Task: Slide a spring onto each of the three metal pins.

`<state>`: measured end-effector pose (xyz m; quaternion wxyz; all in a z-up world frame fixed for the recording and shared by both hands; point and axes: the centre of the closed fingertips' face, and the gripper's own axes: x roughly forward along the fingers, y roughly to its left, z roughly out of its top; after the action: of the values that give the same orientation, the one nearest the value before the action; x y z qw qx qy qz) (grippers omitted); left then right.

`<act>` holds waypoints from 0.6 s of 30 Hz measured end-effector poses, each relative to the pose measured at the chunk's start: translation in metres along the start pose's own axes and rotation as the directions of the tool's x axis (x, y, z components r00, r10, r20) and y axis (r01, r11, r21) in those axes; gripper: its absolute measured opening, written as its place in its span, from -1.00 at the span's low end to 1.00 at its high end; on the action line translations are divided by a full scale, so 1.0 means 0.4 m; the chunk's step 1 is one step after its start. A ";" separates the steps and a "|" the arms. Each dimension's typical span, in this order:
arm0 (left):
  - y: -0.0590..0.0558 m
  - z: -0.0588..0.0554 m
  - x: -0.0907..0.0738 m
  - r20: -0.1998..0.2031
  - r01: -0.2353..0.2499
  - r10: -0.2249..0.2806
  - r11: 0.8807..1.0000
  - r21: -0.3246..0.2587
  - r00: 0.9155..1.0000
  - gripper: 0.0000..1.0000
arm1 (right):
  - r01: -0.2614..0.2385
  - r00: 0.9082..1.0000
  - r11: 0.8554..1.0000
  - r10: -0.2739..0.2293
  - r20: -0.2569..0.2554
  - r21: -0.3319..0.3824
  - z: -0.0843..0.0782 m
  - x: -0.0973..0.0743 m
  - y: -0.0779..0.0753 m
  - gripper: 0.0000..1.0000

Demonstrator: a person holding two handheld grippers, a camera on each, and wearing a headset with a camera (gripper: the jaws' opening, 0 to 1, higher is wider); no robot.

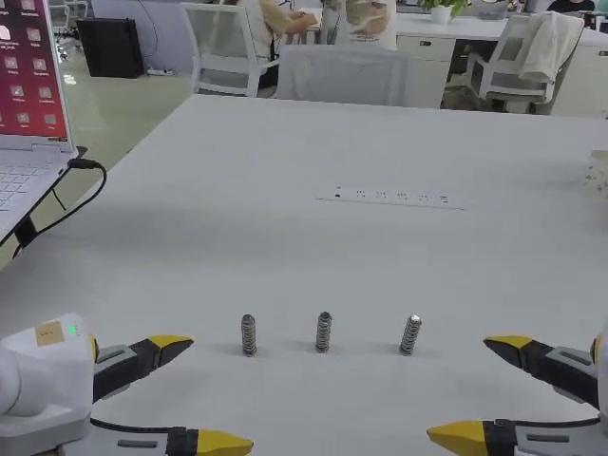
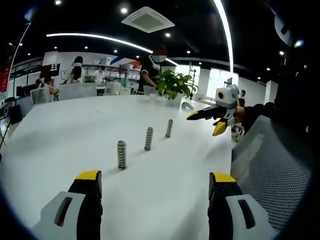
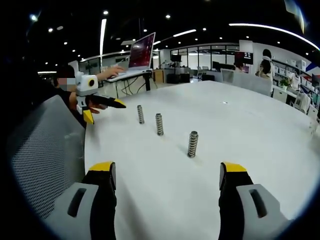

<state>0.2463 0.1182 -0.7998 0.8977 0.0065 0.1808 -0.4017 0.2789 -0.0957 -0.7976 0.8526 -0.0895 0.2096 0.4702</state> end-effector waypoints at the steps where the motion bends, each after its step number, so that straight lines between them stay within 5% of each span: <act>1: 0.000 0.000 0.000 0.000 0.000 0.000 1.000 -0.001 1.000 0.70 | 0.000 1.000 1.000 0.000 0.001 -0.001 0.001 0.000 -0.001 0.71; 18: 0.001 0.004 0.000 0.002 -0.005 0.005 1.000 0.001 1.000 0.70 | -0.005 1.000 1.000 0.005 -0.002 0.002 0.000 0.002 0.002 0.70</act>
<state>0.2468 0.1182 -0.7984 0.8988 0.0070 0.1797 -0.3998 0.2786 -0.0948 -0.7980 0.8513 -0.0886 0.2111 0.4721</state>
